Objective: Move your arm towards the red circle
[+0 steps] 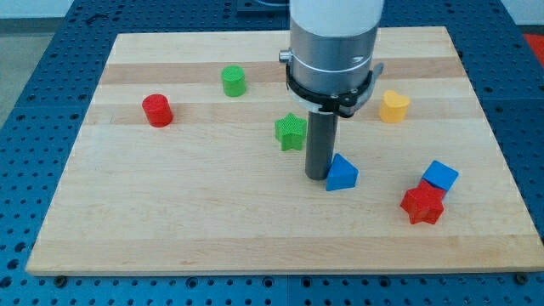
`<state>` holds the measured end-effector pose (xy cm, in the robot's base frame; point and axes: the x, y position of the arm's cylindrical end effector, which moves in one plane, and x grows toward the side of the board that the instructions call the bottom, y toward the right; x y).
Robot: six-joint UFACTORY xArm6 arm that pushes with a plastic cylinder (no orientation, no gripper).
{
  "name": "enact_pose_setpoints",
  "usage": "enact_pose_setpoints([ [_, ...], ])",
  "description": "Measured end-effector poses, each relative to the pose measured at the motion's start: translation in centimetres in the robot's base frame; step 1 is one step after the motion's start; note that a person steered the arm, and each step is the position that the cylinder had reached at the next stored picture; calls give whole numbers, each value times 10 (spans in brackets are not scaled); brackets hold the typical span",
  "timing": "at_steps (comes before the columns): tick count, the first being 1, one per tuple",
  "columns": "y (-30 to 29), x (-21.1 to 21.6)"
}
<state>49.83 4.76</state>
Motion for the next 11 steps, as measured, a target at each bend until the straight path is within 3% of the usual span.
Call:
enact_pose_setpoints([
  [3, 83, 41],
  [4, 53, 35],
  [7, -142, 16],
  [10, -218, -41],
  [11, -279, -66],
])
